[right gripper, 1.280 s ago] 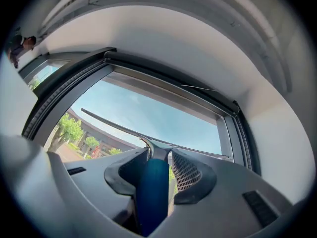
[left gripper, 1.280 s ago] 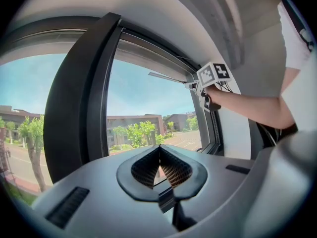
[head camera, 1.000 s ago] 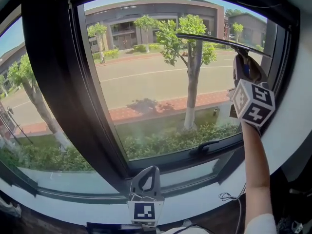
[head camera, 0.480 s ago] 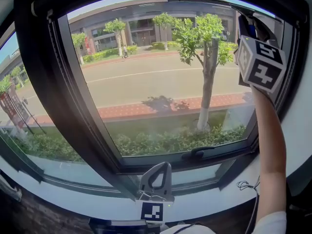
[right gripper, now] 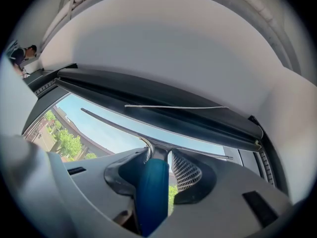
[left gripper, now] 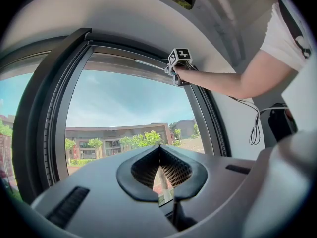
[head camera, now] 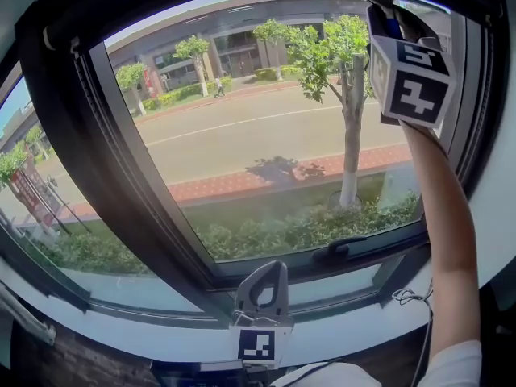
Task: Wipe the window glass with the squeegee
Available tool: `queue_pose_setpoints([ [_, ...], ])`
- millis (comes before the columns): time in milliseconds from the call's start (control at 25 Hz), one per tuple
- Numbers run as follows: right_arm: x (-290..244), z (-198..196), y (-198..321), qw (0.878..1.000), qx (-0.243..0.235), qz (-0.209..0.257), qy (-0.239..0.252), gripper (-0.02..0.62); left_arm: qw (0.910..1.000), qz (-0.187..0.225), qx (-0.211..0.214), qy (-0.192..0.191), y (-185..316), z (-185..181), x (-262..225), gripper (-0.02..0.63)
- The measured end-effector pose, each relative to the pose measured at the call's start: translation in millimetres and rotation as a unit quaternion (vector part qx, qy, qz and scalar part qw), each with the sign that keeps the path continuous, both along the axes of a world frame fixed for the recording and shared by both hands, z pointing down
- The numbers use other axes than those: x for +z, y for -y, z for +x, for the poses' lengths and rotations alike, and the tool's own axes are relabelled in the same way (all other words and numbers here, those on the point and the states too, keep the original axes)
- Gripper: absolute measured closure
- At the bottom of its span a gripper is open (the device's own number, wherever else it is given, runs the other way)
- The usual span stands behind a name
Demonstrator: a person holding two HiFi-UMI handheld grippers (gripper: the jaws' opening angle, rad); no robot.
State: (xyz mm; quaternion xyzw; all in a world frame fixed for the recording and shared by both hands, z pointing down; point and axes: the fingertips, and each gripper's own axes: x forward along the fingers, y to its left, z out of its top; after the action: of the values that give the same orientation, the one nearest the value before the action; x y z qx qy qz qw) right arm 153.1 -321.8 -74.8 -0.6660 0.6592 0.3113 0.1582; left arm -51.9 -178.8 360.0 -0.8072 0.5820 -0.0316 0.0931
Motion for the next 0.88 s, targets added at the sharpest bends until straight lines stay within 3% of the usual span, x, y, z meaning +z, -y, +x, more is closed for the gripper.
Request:
queue_pose_setpoints([
  [120,0.9,-9.0,8.1,1.000,0.007,-0.009,-0.010,0.445,0.9999,0.004,0.002,0.010,1.6,-4.3,0.0,0.603],
  [360,10.3,-15.0,18.6,1.000,0.005,-0.016,-0.018,0.445,0.9994,-0.025,0.009,-0.020,2.3,-8.2,6.0,0.603],
  [520,14.3,-10.5,16.9,1.000,0.010,-0.014,-0.015,0.445,0.9999,0.002,0.010,-0.007,6.9,-13.6,10.0,0.603],
  [600,14.5,-9.4,16.2,1.000,0.009,-0.011,-0.015,0.445,0.9998,0.016,0.008,-0.011,8.5,-12.9,-0.6,0.603],
  [760,8.0,-8.1,15.4,1.000,0.007,-0.008,-0.019,0.445,0.9977,0.037,-0.004,-0.056,8.9,-6.5,-53.4,0.603],
  [880,3.9,-5.1,14.6,1.000,0.014,-0.010,-0.019,0.445,0.9986,0.031,0.009,-0.042,9.7,0.5,-61.0,0.603],
])
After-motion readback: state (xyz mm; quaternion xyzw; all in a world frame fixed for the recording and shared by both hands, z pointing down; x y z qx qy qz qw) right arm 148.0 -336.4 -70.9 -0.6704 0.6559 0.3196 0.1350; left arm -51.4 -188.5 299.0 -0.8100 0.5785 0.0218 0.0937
